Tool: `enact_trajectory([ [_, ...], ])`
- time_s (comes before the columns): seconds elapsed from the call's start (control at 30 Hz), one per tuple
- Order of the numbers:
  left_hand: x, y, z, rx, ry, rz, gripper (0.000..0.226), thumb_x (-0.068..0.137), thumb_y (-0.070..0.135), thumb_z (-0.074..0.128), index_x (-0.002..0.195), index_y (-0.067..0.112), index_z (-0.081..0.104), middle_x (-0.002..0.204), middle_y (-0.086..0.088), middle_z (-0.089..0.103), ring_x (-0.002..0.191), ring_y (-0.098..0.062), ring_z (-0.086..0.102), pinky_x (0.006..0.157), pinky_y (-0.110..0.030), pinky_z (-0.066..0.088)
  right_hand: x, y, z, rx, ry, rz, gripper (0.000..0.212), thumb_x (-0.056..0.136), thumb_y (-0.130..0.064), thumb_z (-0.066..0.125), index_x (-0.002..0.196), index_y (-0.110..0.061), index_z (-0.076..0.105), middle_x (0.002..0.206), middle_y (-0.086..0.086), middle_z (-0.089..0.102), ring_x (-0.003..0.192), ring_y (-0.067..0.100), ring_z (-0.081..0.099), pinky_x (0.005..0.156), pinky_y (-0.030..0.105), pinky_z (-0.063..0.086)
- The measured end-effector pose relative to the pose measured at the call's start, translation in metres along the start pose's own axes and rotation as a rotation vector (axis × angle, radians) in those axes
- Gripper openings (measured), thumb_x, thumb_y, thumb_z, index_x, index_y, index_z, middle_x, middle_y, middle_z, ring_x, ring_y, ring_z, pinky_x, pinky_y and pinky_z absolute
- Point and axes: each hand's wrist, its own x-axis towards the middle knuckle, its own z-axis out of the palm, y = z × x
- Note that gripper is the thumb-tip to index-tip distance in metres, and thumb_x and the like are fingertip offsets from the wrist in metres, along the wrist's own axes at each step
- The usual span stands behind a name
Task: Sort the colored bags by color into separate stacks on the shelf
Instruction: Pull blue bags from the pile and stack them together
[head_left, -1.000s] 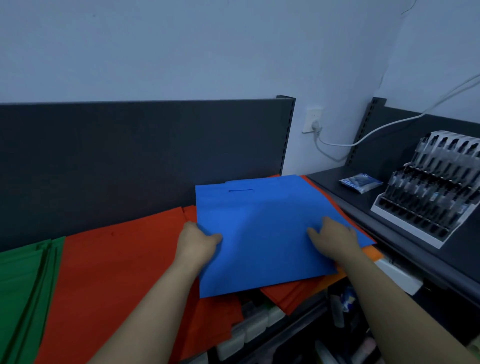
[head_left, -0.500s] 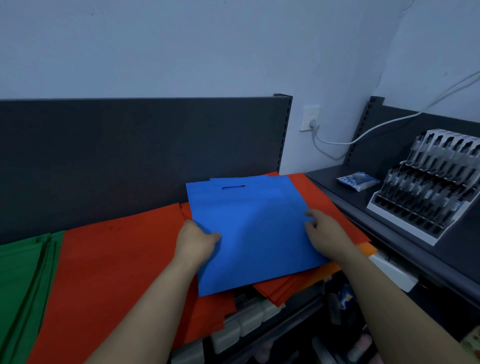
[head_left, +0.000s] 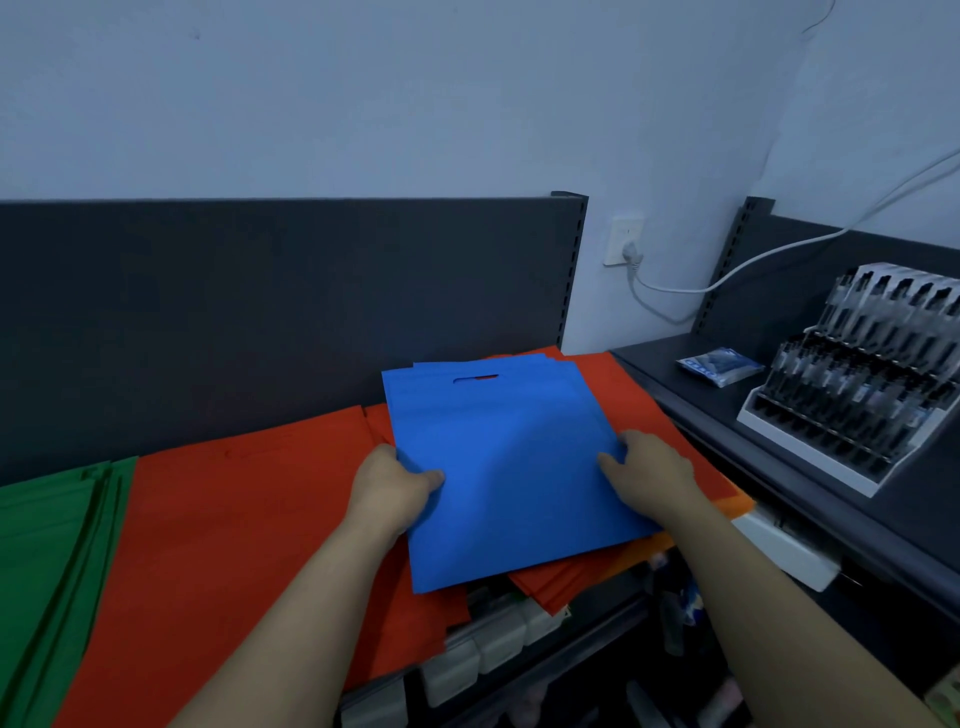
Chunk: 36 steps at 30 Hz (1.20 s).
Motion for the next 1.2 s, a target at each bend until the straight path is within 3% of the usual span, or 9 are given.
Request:
enact_trajectory([
  [0.1, -0.002, 0.0, -0.003, 0.029, -0.012, 0.024, 0.037, 0.081, 0.018, 0.073, 0.112, 0.005, 0.057, 0.114, -0.008, 0.062, 0.097, -0.027, 0.061, 0.078, -0.038, 0.053, 0.001, 0.0, 0.002, -0.006, 0.025, -0.035, 0.024, 0.093, -0.037, 0.048, 0.094, -0.013, 0.052, 0.103, 0.007, 0.055, 0.099, 0.031, 0.054, 0.081, 0.038, 0.042],
  [0.27, -0.003, -0.005, -0.008, 0.134, 0.002, 0.021, 0.029, 0.08, 0.016, 0.073, 0.103, 0.006, 0.057, 0.109, -0.011, 0.063, 0.095, -0.028, 0.062, 0.078, -0.039, 0.053, 0.002, -0.005, 0.003, 0.169, -0.093, -0.028, 0.044, 0.096, -0.029, 0.051, 0.135, -0.008, 0.047, 0.136, 0.011, 0.05, 0.123, 0.031, 0.047, 0.104, 0.047, 0.04],
  [0.47, -0.001, -0.006, -0.014, 0.169, -0.001, 0.004, 0.031, 0.081, 0.016, 0.07, 0.107, 0.005, 0.056, 0.108, -0.01, 0.061, 0.096, -0.028, 0.06, 0.078, -0.038, 0.053, 0.011, -0.019, -0.006, 0.32, -0.136, 0.006, 0.056, 0.096, -0.02, 0.053, 0.146, -0.006, 0.033, 0.149, 0.011, 0.038, 0.133, 0.03, 0.041, 0.108, 0.041, 0.038],
  [0.63, 0.002, -0.005, -0.013, 0.167, -0.02, 0.012, 0.034, 0.08, 0.019, 0.072, 0.108, 0.006, 0.058, 0.107, -0.009, 0.063, 0.093, -0.026, 0.062, 0.078, -0.04, 0.054, 0.015, -0.029, -0.01, 0.45, -0.133, 0.119, 0.046, 0.09, -0.017, 0.062, 0.128, 0.004, 0.045, 0.125, 0.018, 0.053, 0.109, 0.033, 0.055, 0.082, 0.037, 0.046],
  [0.73, 0.003, -0.005, -0.013, 0.133, -0.017, 0.0, 0.034, 0.081, 0.02, 0.071, 0.108, 0.006, 0.055, 0.106, -0.009, 0.062, 0.088, -0.023, 0.06, 0.065, -0.034, 0.052, 0.018, -0.027, -0.007, 0.524, -0.152, 0.125, 0.02, 0.086, -0.017, 0.068, 0.093, -0.001, 0.061, 0.096, 0.016, 0.065, 0.073, 0.023, 0.061, 0.057, 0.028, 0.046],
  [0.83, 0.003, -0.006, -0.015, 0.124, -0.005, -0.005, 0.045, 0.08, 0.022, 0.072, 0.116, 0.005, 0.051, 0.112, -0.01, 0.06, 0.091, -0.024, 0.059, 0.063, -0.03, 0.046, 0.017, -0.027, -0.006, 0.56, -0.172, 0.109, 0.018, 0.086, -0.018, 0.069, 0.076, -0.01, 0.057, 0.08, 0.005, 0.061, 0.065, 0.016, 0.057, 0.05, 0.025, 0.041],
  [0.9, 0.004, -0.007, -0.017, 0.12, -0.006, -0.016, 0.048, 0.08, 0.025, 0.072, 0.118, 0.004, 0.051, 0.114, -0.01, 0.059, 0.095, -0.026, 0.06, 0.069, -0.032, 0.048, 0.015, -0.028, -0.006, 0.567, -0.164, 0.094, 0.016, 0.086, -0.021, 0.069, 0.084, -0.01, 0.057, 0.087, 0.004, 0.061, 0.071, 0.018, 0.059, 0.056, 0.029, 0.046],
  [1.03, 0.003, -0.009, -0.021, 0.113, -0.017, -0.019, 0.045, 0.081, 0.028, 0.072, 0.115, 0.005, 0.053, 0.112, -0.01, 0.061, 0.094, -0.027, 0.061, 0.075, -0.038, 0.053, 0.009, -0.031, -0.007, 0.5, -0.058, 0.028, 0.022, 0.087, -0.029, 0.065, 0.102, -0.018, 0.054, 0.1, 0.0, 0.06, 0.092, 0.025, 0.06, 0.089, 0.046, 0.049],
  [1.2, -0.003, -0.01, -0.029, 0.037, 0.033, -0.003, 0.039, 0.083, 0.025, 0.07, 0.111, 0.005, 0.053, 0.106, -0.007, 0.059, 0.089, -0.024, 0.059, 0.061, -0.03, 0.046, -0.006, -0.045, -0.017, 0.644, 0.016, -0.106, 0.032, 0.093, -0.02, 0.058, 0.124, -0.017, 0.052, 0.107, -0.003, 0.056, 0.093, 0.02, 0.057, 0.078, 0.035, 0.049],
])
